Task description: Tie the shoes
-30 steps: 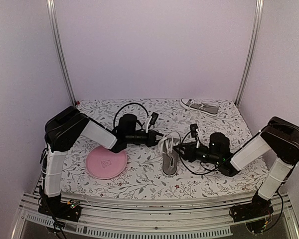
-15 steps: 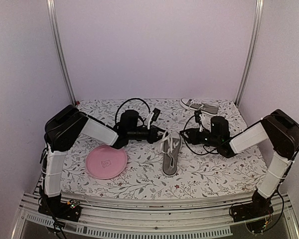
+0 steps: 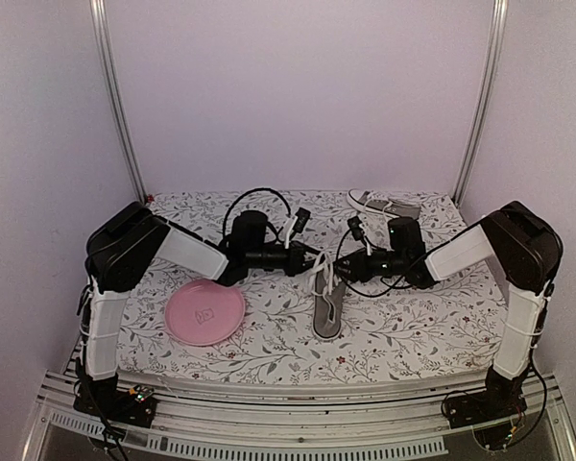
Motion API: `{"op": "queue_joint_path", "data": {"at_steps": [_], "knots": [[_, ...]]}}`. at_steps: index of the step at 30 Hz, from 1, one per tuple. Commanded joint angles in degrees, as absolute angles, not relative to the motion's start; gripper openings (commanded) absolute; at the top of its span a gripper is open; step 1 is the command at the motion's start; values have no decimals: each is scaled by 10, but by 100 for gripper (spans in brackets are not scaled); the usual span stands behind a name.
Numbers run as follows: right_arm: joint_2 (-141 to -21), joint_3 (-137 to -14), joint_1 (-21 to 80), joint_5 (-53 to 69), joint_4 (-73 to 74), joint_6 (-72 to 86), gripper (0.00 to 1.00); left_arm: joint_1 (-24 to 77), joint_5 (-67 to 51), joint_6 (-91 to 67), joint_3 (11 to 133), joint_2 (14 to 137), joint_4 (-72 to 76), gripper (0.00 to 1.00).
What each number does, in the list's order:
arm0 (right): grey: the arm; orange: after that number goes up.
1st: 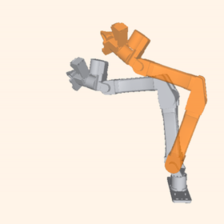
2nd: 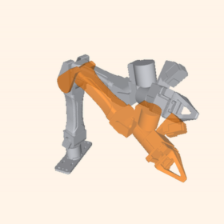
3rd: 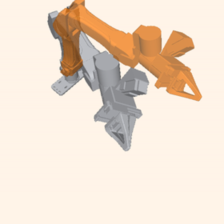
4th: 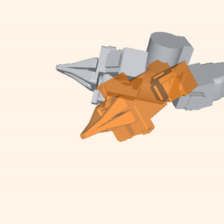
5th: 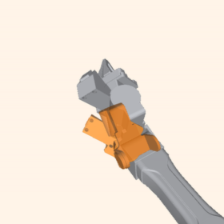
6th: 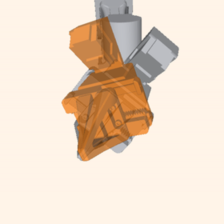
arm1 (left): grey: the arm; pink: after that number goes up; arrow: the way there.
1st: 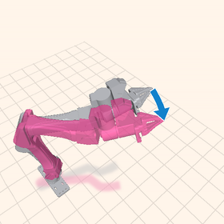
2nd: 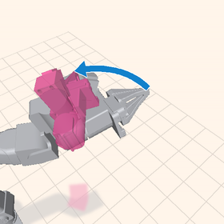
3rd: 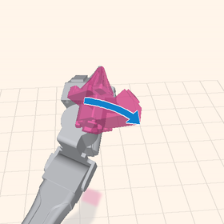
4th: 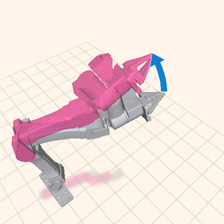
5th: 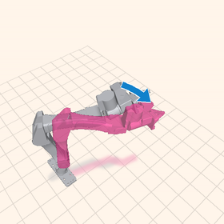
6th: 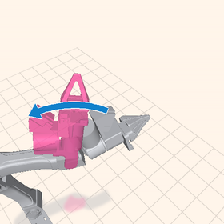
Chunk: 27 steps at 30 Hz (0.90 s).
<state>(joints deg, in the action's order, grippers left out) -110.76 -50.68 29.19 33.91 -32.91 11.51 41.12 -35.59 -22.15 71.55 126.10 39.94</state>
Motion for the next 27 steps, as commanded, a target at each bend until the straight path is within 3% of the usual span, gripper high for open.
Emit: {"op": "queue_joint_path", "data": {"at_steps": [1, 27], "knots": [[-1116, -513, 292, 395, -315, 79, 45, 403, -365, -220, 732, 1272, 404, 0], [-1110, -517, 305, 398, -323, 82, 51, 400, -300, -204, 717, 1263, 383, 0]]}}
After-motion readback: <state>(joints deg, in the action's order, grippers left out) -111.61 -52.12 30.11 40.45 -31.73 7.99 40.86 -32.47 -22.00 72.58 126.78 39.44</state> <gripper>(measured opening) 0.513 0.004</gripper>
